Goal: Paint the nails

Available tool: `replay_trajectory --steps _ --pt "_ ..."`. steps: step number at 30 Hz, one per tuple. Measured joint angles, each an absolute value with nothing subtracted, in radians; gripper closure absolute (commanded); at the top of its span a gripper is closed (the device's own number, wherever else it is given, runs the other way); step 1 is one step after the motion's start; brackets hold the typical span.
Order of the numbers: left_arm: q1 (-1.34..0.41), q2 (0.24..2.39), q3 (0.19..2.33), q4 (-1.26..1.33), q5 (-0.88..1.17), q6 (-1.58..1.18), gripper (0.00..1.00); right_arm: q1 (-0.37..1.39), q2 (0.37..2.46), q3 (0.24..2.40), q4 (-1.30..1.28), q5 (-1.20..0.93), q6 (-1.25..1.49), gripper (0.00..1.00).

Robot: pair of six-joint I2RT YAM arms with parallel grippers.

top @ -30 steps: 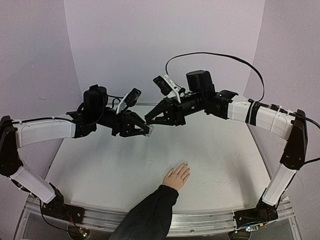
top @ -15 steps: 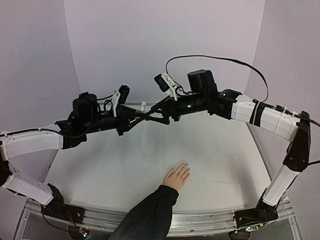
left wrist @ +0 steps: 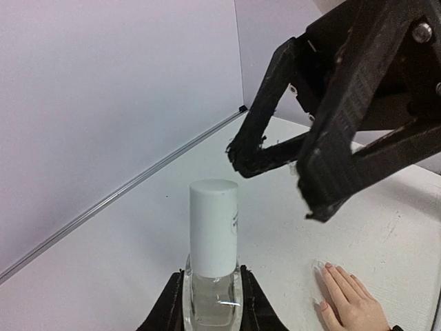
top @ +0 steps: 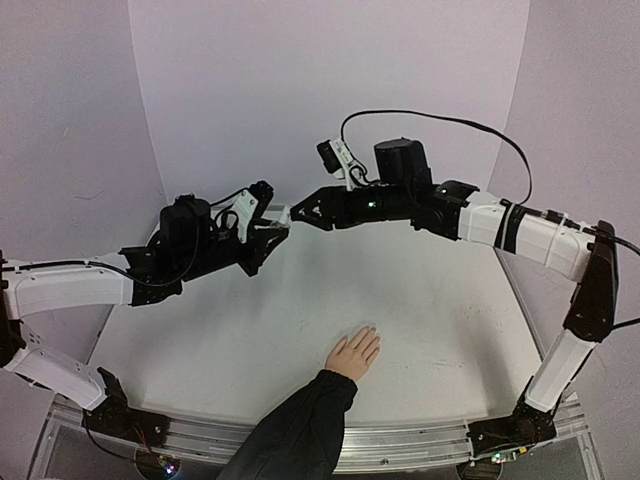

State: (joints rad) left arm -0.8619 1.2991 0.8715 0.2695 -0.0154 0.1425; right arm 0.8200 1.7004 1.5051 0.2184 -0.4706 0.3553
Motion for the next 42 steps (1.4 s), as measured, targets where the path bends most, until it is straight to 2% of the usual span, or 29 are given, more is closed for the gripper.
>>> replay_trajectory --steps 5,7,12,17,19,21,22,24,28,30,34,35,37,39,41,42 --pt "-0.868 1.308 0.876 0.269 -0.022 0.158 1.00 0.820 1.753 1.524 0.241 -0.476 0.396 0.53" --pt "-0.871 1.314 0.878 0.270 -0.021 0.159 1.00 0.820 1.771 1.529 0.247 -0.480 0.407 0.58" --pt "-0.875 1.320 0.878 0.269 -0.020 0.157 1.00 0.820 1.783 1.535 0.264 -0.495 0.421 0.80" --pt "-0.876 1.321 0.878 0.269 -0.010 0.147 1.00 0.821 1.783 1.538 0.273 -0.515 0.418 0.86" --pt "-0.875 1.321 0.878 0.268 0.002 0.131 1.00 0.821 1.783 1.538 0.271 -0.524 0.409 0.91" --pt "-0.868 1.321 0.879 0.268 0.030 0.114 1.00 0.819 1.783 1.538 0.270 -0.540 0.389 1.00" --pt "-0.860 1.321 0.879 0.267 0.057 0.101 1.00 0.818 1.783 1.537 0.269 -0.551 0.376 1.00" --pt "-0.815 1.319 0.879 0.262 0.194 0.052 1.00 0.809 1.783 1.530 0.273 -0.617 0.308 1.00" --pt "-0.678 1.354 0.898 0.295 0.764 -0.152 1.00 0.776 1.783 1.497 0.313 -0.916 0.146 1.00" --pt "-0.653 1.393 0.920 0.335 0.971 -0.247 1.00 0.772 1.782 1.495 0.315 -1.030 0.101 1.00" --pt "-0.654 1.409 0.924 0.372 1.169 -0.346 1.00 0.782 1.774 1.470 0.328 -1.165 0.030 1.00" --pt "-0.655 1.409 0.921 0.379 1.181 -0.354 1.00 0.786 1.770 1.464 0.330 -1.167 0.018 0.96" --pt "-0.656 1.408 0.912 0.396 1.172 -0.360 1.00 0.787 1.762 1.460 0.328 -1.149 0.002 0.66" --pt "-0.657 1.398 0.894 0.405 1.107 -0.341 1.00 0.787 1.756 1.459 0.314 -1.096 -0.001 0.42" --pt "-0.656 1.370 0.874 0.395 0.982 -0.302 1.00 0.792 1.747 1.448 0.290 -1.034 0.003 0.27" --pt "-0.662 1.351 0.868 0.376 0.898 -0.264 1.00 0.795 1.743 1.443 0.279 -0.991 0.010 0.22"
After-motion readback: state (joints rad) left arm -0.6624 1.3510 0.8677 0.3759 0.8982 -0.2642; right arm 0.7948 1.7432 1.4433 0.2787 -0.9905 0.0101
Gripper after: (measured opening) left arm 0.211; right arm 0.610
